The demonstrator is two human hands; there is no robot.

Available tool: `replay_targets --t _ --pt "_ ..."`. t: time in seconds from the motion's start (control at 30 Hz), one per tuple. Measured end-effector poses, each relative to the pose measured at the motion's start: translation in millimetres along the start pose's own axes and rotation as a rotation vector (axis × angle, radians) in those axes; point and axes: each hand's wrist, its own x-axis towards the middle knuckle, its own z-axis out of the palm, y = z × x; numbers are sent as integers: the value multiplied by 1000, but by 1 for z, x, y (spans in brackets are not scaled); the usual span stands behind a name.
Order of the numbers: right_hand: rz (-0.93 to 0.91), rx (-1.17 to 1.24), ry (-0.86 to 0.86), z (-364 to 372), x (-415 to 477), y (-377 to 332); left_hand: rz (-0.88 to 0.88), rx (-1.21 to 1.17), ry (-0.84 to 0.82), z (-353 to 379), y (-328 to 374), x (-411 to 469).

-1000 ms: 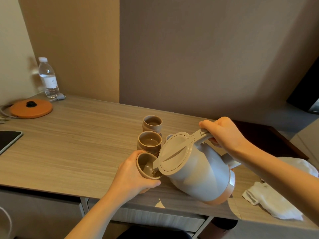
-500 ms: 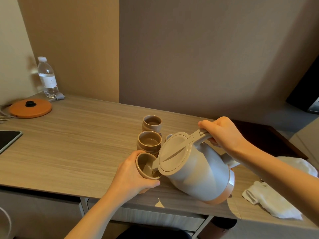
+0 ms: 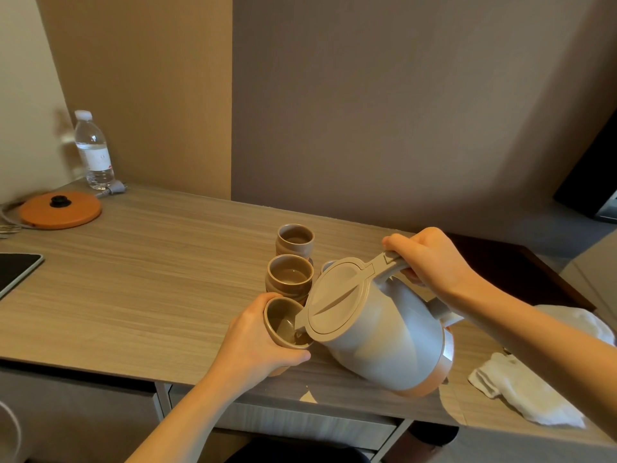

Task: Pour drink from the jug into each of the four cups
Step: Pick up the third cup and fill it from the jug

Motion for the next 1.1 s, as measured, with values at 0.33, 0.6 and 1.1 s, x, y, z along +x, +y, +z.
replay_targets --t 0.33,0.6,1.1 --pt "-2 -2 -1 0 0 1 -7 -5 3 1 4 0" --pt "6 -9 15 0 0 -1 -11 -17 -2 1 3 0" --pt "3 -24 21 2 0 -2 -15 -7 -1 4 1 -1"
